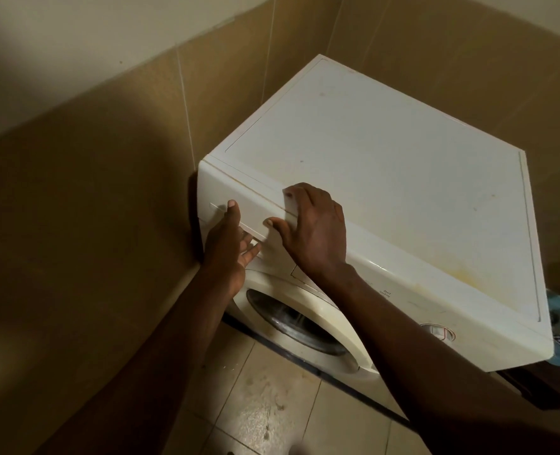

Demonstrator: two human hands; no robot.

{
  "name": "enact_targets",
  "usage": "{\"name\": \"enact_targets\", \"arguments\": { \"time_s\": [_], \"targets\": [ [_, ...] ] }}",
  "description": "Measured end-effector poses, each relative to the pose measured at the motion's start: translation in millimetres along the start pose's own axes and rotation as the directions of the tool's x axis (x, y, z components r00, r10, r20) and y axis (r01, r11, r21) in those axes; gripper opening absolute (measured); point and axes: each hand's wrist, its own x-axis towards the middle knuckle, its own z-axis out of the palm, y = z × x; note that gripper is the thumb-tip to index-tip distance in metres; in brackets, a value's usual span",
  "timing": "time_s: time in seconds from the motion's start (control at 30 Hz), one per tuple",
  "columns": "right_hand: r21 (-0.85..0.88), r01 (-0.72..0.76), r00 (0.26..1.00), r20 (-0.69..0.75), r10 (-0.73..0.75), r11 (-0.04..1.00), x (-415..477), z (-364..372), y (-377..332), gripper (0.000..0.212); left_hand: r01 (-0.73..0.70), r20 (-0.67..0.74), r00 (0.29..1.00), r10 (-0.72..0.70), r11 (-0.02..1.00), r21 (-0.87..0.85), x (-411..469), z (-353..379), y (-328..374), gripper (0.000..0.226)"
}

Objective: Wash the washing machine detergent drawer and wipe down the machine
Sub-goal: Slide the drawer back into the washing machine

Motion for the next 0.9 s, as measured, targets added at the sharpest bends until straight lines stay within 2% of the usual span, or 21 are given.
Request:
{"name": "enact_targets", "arguments": {
  "time_s": [0.17, 0.23, 0.33, 0.43, 0.53, 0.6, 0.7, 0.8, 0.83, 0.9],
  "targets": [
    [0.016, 0.004, 1.0, -0.006, -0.004, 1.0, -1, 0, 1, 0.052, -0.043, -0.053, 0.998, 0.047, 0.996, 0.073, 0, 1, -1, 0.04],
    [0.061, -0.001, 1.0, 0.011, 0.0, 0.998, 0, -2, 3, 0.051, -0.043, -0.035, 0.998, 0.045, 0.997, 0.065, -1, 0, -1, 0.047],
    [0.153, 0.015, 0.999, 0.032, -0.02, 0.988, 2, -6, 8, 0.051, -0.024, -0.034, 0.999, 0.025, 1.0, 0.007, -3, 1, -3, 0.067],
    [0.226, 0.039, 0.998, 0.038, -0.049, 0.973, 2, -9, 17, 0.052, -0.019, -0.033, 0.999, 0.019, 1.0, 0.01, -2, 3, -8, 0.072],
    [0.172, 0.041, 0.996, 0.072, -0.054, 0.984, 1, -8, 18, 0.068, -0.018, -0.008, 1.0, 0.018, 0.996, 0.085, -2, 8, -9, 0.064],
    [0.124, 0.008, 0.996, 0.086, -0.019, 0.992, 0, -4, 16, 0.07, -0.023, -0.014, 1.0, 0.025, 0.993, 0.115, -1, 11, -9, 0.066],
    [0.139, -0.03, 0.997, 0.072, 0.02, 0.99, 1, -2, 13, 0.066, -0.02, -0.08, 0.996, 0.03, 0.993, 0.115, 3, 14, -8, 0.076],
    [0.122, -0.041, 0.997, 0.067, 0.033, 0.992, 0, -1, 12, 0.065, -0.02, -0.061, 0.998, 0.026, 0.995, 0.098, 8, 11, -7, 0.096],
    [0.123, -0.041, 0.997, 0.076, 0.032, 0.992, 0, -1, 12, 0.065, -0.01, -0.044, 0.999, 0.014, 0.996, 0.087, 10, 10, -7, 0.097],
    [0.156, -0.045, 0.995, 0.093, 0.031, 0.987, 0, -4, 14, 0.065, -0.002, -0.022, 1.0, 0.004, 0.996, 0.086, 10, 9, -8, 0.083]
  ]
}}
